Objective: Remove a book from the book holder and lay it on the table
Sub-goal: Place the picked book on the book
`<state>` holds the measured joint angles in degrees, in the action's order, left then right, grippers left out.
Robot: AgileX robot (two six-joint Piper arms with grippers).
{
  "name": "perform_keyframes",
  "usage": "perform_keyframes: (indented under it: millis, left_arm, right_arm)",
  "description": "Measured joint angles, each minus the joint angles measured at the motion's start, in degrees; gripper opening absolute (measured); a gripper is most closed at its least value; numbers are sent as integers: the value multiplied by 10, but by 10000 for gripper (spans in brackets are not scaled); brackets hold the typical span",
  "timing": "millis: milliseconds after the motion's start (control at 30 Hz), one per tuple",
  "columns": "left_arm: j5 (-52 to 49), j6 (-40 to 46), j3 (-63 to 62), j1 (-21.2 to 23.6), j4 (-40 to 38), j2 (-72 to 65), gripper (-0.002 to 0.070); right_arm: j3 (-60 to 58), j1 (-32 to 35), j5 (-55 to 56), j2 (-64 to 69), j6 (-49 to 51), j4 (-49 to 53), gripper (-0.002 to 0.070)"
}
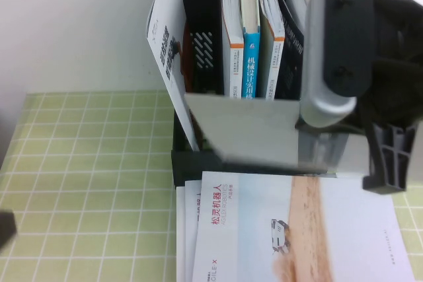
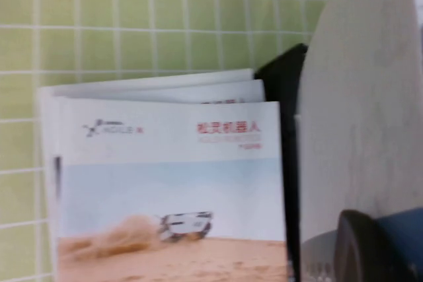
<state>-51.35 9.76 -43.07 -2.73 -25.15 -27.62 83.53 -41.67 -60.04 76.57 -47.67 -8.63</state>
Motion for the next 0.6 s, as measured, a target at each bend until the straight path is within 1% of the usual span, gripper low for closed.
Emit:
perform_keyframes:
  millis: [133, 200, 300, 400, 500, 600]
  left_arm:
    - [9, -3, 70, -10, -52, 56, -1]
    - [9, -4, 91, -13, -65, 75, -1]
    - [1, -8, 101, -13, -69, 95, -1]
    - [-1, -8, 101, -13, -73, 108, -1]
    - [-1, -10, 101, -13, -75, 112, -1]
    - [-2, -10, 101, -13, -75, 112, -1]
  right_arm:
    - [-29, -37, 74, 0, 46, 78, 8]
    - [-78, -61, 118, -2, 64, 123, 8]
    - [-179, -109, 196, -2, 106, 217, 8]
    - [-279, -145, 278, -2, 201, 334, 8]
    - [-351, -159, 350, -1, 296, 444, 8]
    - [-397, -159, 384, 15, 351, 495, 8]
